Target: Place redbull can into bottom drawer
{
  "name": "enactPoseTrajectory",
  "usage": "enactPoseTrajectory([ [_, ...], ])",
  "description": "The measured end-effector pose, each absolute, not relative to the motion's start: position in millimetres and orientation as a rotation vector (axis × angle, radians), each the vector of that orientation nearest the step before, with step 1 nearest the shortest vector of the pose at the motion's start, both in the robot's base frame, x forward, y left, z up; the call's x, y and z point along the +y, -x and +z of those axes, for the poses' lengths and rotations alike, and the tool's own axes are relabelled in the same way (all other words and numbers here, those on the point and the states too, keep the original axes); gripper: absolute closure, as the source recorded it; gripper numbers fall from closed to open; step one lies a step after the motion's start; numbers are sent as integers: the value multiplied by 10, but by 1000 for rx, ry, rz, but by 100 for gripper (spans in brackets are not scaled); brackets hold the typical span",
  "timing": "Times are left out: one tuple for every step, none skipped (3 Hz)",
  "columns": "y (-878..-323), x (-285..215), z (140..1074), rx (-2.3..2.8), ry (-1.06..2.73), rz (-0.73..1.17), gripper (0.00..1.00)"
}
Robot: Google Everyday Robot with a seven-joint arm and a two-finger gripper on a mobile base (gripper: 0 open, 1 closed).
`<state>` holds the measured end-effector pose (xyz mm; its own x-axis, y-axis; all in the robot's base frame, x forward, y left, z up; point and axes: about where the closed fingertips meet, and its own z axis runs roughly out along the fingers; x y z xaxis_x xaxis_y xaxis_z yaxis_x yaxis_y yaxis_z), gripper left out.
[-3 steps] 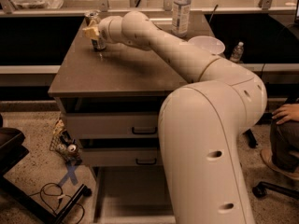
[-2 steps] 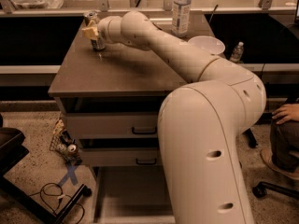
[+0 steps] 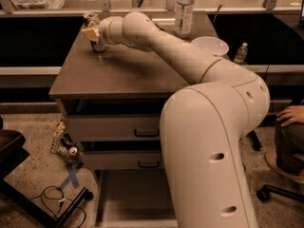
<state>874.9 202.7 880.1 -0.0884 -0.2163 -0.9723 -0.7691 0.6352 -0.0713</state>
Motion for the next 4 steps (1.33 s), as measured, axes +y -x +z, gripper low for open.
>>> enactPoseTrajectory([
  [-8761, 2059, 8898, 1620, 851, 561, 100],
  [-8749, 2019, 9226, 1573, 885, 546, 100],
  [-8641, 1797, 9622, 1521, 876, 507, 100],
  [-8262, 1397, 9948, 1490, 826, 458, 100],
])
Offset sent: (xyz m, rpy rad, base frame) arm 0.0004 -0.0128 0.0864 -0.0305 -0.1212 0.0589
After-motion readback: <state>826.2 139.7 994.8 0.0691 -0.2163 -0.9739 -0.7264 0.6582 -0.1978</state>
